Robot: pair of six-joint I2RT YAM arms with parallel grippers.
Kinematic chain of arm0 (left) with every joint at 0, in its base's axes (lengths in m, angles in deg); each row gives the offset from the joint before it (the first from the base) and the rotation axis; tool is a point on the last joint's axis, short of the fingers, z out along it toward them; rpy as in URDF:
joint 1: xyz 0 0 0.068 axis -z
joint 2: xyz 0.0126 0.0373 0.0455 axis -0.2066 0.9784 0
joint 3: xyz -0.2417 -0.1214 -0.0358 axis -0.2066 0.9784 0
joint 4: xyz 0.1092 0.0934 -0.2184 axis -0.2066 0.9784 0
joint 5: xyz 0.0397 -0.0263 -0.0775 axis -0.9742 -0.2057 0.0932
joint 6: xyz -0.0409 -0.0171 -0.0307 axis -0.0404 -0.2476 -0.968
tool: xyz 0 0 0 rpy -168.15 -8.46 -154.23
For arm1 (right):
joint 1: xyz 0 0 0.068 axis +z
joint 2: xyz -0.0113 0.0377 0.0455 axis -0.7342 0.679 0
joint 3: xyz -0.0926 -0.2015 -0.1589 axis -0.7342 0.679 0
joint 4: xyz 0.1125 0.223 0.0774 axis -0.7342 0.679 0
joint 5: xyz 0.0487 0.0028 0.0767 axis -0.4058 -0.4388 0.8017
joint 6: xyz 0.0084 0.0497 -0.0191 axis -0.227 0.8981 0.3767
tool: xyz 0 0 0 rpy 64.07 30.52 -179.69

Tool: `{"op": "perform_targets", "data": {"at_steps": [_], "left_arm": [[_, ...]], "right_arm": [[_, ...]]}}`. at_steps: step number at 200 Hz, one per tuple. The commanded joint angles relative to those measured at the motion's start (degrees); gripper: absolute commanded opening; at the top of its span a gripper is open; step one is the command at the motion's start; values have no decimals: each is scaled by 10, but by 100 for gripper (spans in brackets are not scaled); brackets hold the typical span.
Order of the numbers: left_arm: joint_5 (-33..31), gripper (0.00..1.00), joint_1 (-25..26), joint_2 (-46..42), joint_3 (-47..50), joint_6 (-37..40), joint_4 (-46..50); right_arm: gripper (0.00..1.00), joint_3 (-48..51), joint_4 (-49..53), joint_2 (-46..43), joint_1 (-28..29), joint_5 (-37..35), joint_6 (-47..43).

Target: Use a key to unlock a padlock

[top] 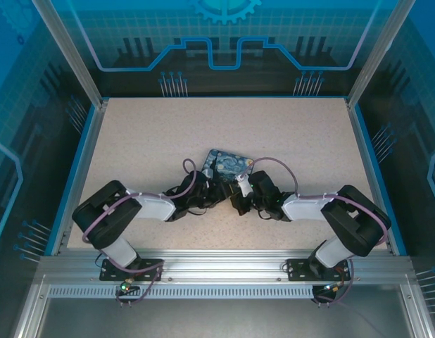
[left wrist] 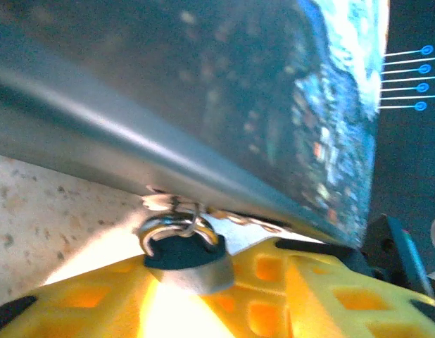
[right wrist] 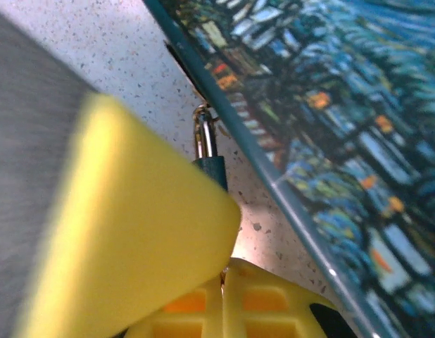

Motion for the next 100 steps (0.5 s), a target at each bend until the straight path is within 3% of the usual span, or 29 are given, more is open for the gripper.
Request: {"op": "perform_targets", "data": {"at_steps": [1,41,100], "left_arm": [[-19,57,4,-54,15,15,36],[-39,68,0,-96,42,-8,57],[-73,71,1,-116,74,-34,50]], "right_arm": [[0,-2,-45,-4,8,22,13],[0,-13,-18,-11,8,34,42],[0,-12,-18,-14,9,47,59]]}}
